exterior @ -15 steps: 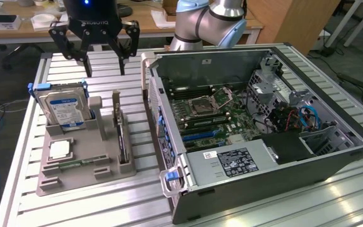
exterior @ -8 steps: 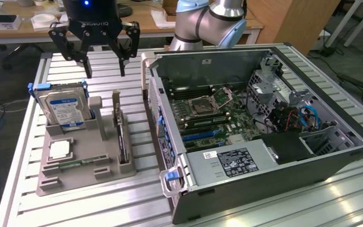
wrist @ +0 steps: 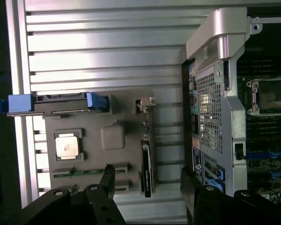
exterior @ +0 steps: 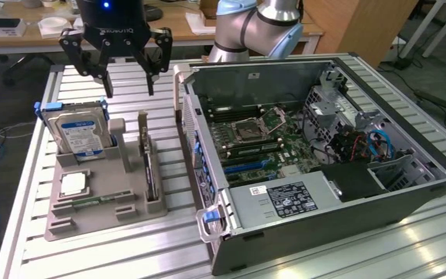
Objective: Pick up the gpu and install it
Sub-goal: 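Pick up the gpu and move the gpu toward the slot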
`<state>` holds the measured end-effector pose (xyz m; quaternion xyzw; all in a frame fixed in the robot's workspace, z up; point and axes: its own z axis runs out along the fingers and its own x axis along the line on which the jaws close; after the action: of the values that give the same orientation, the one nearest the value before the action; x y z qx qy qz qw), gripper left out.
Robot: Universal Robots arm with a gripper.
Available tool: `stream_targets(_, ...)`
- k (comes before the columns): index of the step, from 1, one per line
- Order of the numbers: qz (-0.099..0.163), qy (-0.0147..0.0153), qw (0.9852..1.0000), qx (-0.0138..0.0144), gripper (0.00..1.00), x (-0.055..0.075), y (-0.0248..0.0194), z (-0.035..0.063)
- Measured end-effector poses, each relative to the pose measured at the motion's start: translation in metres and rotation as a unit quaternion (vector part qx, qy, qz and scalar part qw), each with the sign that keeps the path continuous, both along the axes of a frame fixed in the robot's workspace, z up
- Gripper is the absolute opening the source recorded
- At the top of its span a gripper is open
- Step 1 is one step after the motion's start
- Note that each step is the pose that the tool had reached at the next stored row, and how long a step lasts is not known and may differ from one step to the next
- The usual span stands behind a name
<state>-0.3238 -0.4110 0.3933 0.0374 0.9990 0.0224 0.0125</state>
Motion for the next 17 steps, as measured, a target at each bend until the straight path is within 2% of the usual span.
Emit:
stream_targets(7,0.0,0.0,1.0,0.0,0.67,0.0,-0.0047,0.0)
stream_targets(17,0.019,0.0,0.9998,0.0,0.67,0.0,-0.0072,0.0)
